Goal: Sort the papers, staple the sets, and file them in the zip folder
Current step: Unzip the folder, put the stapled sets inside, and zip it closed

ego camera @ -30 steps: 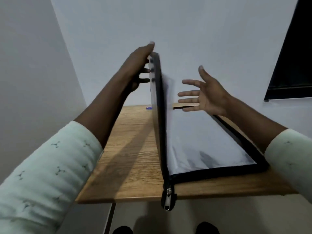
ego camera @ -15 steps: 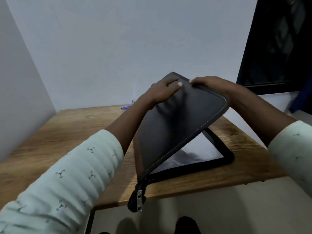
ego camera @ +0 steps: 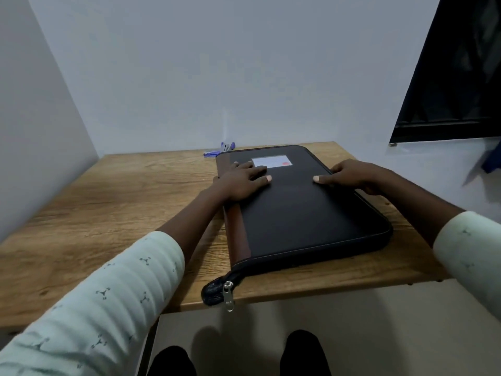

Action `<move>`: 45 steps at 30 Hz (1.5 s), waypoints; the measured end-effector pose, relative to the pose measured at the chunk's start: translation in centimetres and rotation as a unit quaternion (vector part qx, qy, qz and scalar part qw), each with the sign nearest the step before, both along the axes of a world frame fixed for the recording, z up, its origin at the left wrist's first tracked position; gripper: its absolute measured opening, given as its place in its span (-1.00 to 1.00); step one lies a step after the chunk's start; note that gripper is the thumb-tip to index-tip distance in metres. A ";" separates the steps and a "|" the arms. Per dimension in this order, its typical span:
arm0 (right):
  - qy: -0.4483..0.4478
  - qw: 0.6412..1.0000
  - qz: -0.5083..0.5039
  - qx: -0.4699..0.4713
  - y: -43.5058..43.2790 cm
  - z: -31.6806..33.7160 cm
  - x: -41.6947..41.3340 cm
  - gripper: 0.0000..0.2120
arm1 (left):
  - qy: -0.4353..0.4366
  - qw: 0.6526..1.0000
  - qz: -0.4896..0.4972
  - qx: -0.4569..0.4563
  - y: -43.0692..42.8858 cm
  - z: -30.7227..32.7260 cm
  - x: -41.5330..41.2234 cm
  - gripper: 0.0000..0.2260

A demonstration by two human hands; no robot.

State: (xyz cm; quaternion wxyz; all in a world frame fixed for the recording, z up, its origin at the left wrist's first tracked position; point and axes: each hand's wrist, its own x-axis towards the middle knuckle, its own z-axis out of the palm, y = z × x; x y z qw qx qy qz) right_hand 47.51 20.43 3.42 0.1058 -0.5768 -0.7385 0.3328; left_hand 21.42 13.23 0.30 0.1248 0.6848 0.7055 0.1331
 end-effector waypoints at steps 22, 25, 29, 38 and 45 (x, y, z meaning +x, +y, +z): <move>0.111 0.905 0.352 0.211 -20.4 0.4 -17.9 -0.91 | -0.182 0.982 0.034 0.045 -9.9 3.4 -13.8 -0.77; 0.119 0.900 0.382 0.171 -23.5 -1.3 -19.5 -0.81 | -0.178 0.982 0.044 -0.039 -13.4 5.0 -15.0 -0.76; 0.072 0.895 0.368 0.242 -25.8 -1.6 -20.8 -0.57 | -0.192 0.954 0.023 -0.227 -17.8 6.1 -15.6 -0.67; -0.032 0.878 0.349 0.326 -27.4 -1.6 -22.1 -0.58 | -0.255 0.915 0.001 -0.312 -21.1 5.2 -15.4 -0.69; -0.019 0.881 0.341 0.327 -28.2 -1.5 -21.6 -0.59 | -0.282 0.907 -0.041 -0.309 -22.2 4.5 -14.8 -0.75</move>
